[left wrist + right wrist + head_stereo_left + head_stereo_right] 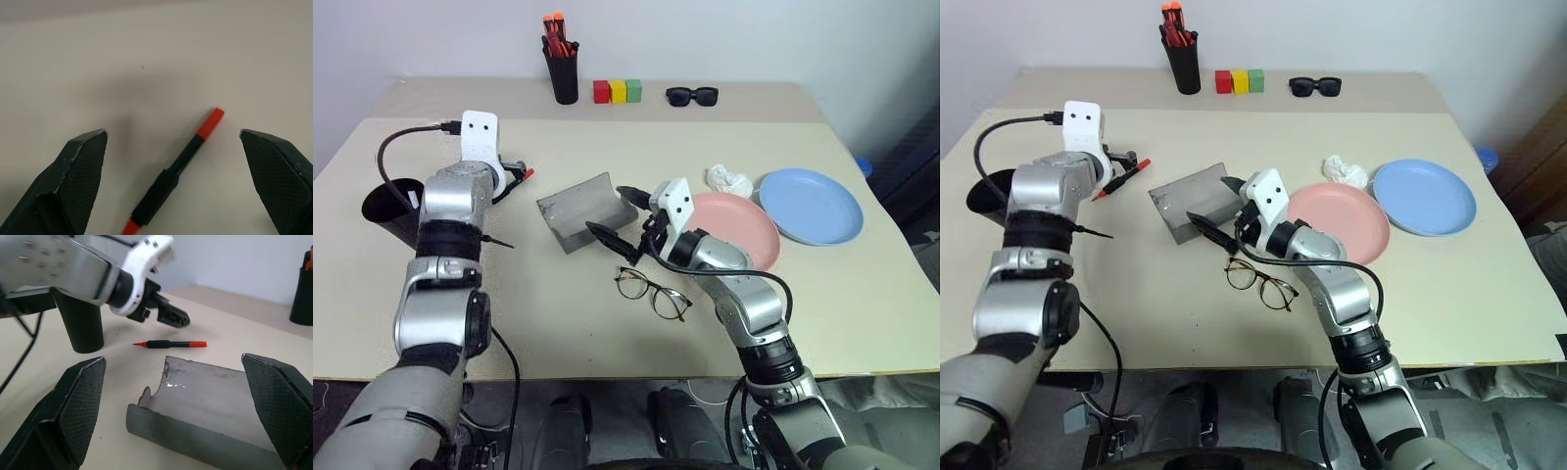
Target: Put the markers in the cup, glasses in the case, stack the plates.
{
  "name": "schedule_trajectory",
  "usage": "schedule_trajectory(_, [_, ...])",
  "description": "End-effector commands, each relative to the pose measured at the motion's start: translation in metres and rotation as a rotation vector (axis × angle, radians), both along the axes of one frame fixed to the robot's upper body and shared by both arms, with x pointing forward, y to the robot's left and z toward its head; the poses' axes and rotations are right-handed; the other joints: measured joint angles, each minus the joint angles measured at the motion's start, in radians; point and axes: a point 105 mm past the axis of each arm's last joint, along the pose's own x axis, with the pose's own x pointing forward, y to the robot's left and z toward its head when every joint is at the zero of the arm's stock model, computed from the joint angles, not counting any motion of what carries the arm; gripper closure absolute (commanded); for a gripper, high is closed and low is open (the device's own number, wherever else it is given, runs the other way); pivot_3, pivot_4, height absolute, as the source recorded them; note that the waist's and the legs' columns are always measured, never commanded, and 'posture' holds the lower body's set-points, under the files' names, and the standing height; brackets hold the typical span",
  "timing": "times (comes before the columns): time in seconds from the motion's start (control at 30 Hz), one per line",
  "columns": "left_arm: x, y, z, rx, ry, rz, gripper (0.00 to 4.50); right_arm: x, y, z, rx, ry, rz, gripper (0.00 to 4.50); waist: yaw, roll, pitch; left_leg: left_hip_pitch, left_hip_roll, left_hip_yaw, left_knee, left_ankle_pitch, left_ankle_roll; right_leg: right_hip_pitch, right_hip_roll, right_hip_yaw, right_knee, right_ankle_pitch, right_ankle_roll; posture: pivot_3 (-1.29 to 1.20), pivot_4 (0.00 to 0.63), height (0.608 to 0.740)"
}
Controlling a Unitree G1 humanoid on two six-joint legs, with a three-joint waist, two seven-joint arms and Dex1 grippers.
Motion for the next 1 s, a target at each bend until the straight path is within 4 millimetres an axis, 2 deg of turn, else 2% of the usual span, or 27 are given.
schedule_trajectory(0.03, [0.007,-0.002,0.005,-0.029,-0.014,-0.04,0.05,-0.012,-0.004,0.017,0.021,-0.049,0.024,0.0,-0.001,0.0,0.0,0.0,0.0,0.0,0.0,0.0,0.0,0.0,0.0,0.0,0.0,0.0,0.0,0.0,0.15,0.722])
schedule_trajectory(0.33, [0.005,0.003,-0.018,-0.056,0.057,-0.03,0.05,-0.022,-0.023,0.016,-0.042,-0.027,0.043,0.0,0.0,-0.001,0.001,0.0,0.0,0.0,0.0,0.0,0.0,0.0,0.0,0.0,0.0,0.0,0.0,0.0,0.15,0.722])
schedule_trajectory(0.37, [0.005,0.003,-0.019,-0.058,0.057,-0.03,0.57,-0.022,-0.024,0.015,-0.047,-0.026,0.04,0.0,0.0,-0.001,0.001,0.0,0.0,0.0,0.0,0.0,0.0,0.0,0.0,0.0,0.0,0.0,0.0,0.0,0.15,0.722])
schedule_trajectory(0.43, [0.005,0.003,-0.021,-0.06,0.058,-0.029,1.32,-0.022,-0.025,0.015,-0.051,-0.024,0.036,0.0,0.001,-0.001,0.001,0.0,0.0,0.0,0.0,0.0,0.0,0.0,0.0,0.0,0.0,0.0,0.0,0.0,0.15,0.722])
schedule_trajectory(0.63, [0.006,-0.001,-0.02,-0.065,0.046,-0.046,4.46,-0.021,-0.024,0.014,-0.051,-0.019,0.035,0.0,0.008,-0.001,0.0,0.0,0.0,0.0,0.001,0.0,0.0,0.0,0.0,0.0,0.0,0.0,0.0,0.0,0.15,0.722])
schedule_trajectory(0.8, [0.013,-0.011,0.0,-0.023,-0.063,-0.125,4.46,-0.021,-0.022,0.012,-0.058,-0.016,0.045,0.0,0.01,-0.001,0.001,0.0,0.0,0.0,0.001,0.0,0.0,0.0,0.0,0.0,0.0,0.0,0.0,0.0,0.15,0.722])
schedule_trajectory(0.9, [0.018,-0.018,0.03,0.042,-0.249,-0.149,4.46,-0.019,-0.02,0.011,-0.071,-0.02,0.045,0.0,0.017,-0.001,0.001,0.0,0.0,0.0,0.001,0.0,0.0,0.0,0.0,0.0,0.0,0.0,0.0,0.0,0.15,0.722])
schedule_trajectory(1.0, [0.012,-0.019,0.073,0.013,-0.511,-0.12,4.46,-0.015,-0.016,0.012,-0.077,-0.041,0.039,0.0,0.022,-0.001,0.001,0.0,0.0,0.0,0.001,0.0,0.0,0.0,0.0,0.0,0.0,0.0,0.0,0.0,0.15,0.722])
